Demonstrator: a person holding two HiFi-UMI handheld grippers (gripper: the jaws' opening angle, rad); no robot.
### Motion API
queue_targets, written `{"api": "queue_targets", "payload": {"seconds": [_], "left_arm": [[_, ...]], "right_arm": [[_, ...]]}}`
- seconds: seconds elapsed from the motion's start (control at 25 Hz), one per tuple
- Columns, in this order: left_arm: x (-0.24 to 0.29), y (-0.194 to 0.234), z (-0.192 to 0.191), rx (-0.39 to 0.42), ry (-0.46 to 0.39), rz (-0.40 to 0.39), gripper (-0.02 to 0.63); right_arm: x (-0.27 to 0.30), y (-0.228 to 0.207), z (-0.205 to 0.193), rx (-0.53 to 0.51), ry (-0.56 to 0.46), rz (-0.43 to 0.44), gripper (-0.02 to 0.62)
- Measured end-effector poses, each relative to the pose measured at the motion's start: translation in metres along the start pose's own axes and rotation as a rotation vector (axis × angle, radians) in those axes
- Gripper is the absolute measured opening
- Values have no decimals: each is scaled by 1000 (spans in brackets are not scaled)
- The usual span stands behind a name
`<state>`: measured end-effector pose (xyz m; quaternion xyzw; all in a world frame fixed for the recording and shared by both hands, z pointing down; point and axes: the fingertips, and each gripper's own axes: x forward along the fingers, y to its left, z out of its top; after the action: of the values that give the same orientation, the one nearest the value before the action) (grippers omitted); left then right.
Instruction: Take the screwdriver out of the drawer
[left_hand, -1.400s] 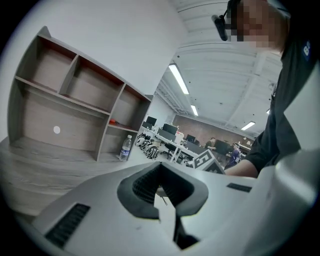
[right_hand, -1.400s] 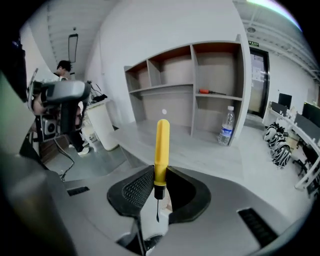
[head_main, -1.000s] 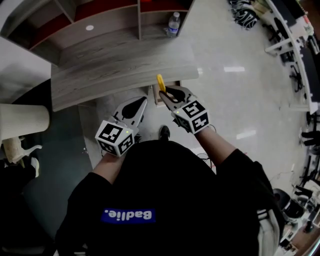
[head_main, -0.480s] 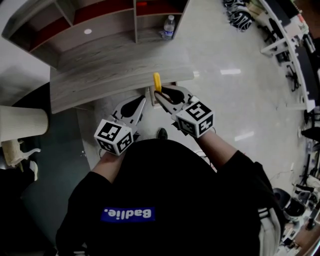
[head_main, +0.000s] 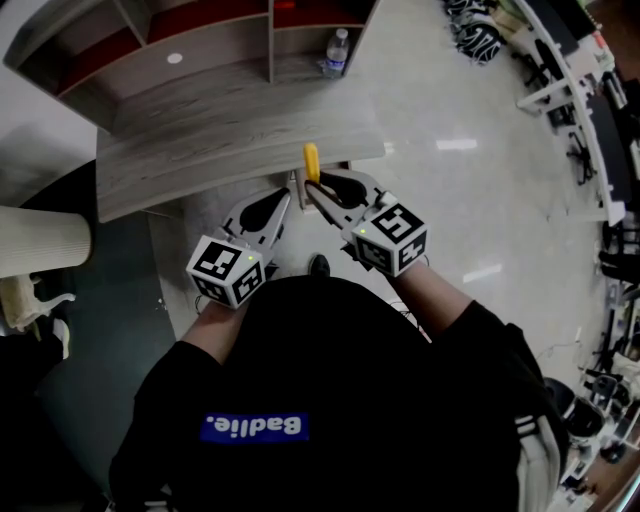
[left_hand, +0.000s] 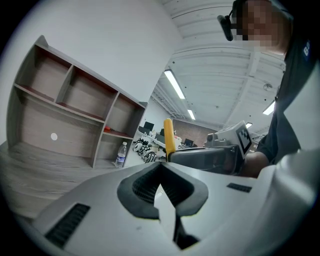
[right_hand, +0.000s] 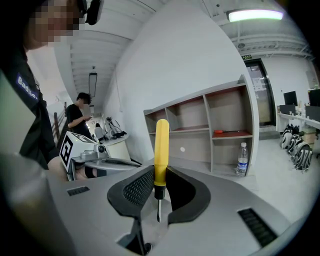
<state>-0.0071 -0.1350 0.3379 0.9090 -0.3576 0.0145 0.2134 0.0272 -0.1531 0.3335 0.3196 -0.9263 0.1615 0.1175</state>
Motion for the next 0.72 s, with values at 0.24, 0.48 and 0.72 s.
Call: {"api": "queue_targets", "payload": {"seconds": [0.24, 0.48, 0.72], "left_arm": [[-3, 0, 3, 5, -3, 0, 2], [-5, 0, 2, 8, -4, 0, 2], [-6, 0, 2, 7, -2, -3, 2]], "right_arm": [[0, 2, 1, 4, 1, 0, 97], [0, 3, -1, 12, -2, -5, 97], [1, 4, -2, 10, 4, -6, 97]]}}
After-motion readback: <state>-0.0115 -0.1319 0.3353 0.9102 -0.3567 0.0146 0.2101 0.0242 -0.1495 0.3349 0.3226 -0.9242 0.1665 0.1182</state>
